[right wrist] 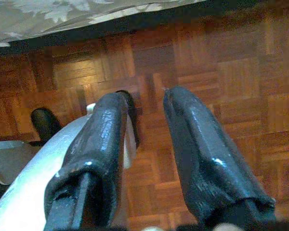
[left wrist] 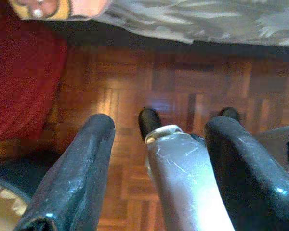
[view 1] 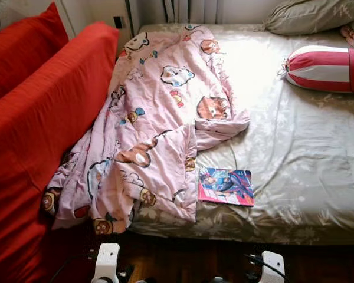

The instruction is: Clean up the room

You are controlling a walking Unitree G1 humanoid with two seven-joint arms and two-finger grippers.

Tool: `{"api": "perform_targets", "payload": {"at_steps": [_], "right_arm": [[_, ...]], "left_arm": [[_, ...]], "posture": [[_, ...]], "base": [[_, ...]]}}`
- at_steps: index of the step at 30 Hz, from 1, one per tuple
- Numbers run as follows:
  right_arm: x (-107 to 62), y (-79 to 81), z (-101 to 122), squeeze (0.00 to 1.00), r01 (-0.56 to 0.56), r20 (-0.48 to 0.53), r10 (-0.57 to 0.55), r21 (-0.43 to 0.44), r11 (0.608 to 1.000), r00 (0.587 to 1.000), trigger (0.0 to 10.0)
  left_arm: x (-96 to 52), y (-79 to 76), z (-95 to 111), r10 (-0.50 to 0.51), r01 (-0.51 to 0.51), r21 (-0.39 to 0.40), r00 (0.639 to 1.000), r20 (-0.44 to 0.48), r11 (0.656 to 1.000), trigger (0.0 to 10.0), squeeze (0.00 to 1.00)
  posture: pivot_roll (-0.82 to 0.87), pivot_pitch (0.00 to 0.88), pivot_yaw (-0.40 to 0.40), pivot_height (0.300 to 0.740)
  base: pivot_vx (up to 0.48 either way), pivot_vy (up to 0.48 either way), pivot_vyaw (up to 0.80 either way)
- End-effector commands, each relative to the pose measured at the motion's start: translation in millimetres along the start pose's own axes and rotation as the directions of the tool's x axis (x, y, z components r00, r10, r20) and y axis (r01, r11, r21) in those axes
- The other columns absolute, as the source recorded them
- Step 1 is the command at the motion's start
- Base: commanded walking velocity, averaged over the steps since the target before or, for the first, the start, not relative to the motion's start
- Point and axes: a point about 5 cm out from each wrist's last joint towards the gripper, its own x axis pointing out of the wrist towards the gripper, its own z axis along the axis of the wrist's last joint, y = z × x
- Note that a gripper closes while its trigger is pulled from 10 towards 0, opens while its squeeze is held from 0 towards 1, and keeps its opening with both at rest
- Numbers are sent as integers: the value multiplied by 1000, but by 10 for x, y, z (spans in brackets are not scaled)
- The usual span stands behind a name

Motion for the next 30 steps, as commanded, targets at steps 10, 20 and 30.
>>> {"api": "perform_targets", "payload": {"at_steps": [10, 20, 30], "right_arm": [[-29, 1, -148, 0, 4, -40, -3, 9, 1000, 999, 10000], [-9, 15, -53, 0, 2, -6, -2, 31, 1000, 1000, 10000], [-13, -21, -59, 0, -1, -20, 1, -1, 1000, 1000, 10000]], "left_arm": [[-39, 27, -129, 7, -8, -21, 999, -33, 1000, 10000, 0], [-18, 0, -76, -10, 9, -30, 1000, -25, 1000, 10000, 0], [-28, 22, -84, 6, -7, -52, 1000, -12, 999, 10000, 0]], "posture": [[-41, 208, 9, 740], [-66, 198, 12, 740], [-38, 215, -4, 740]], "base": [[0, 0, 0], [0, 0, 0], [0, 0, 0]]}}
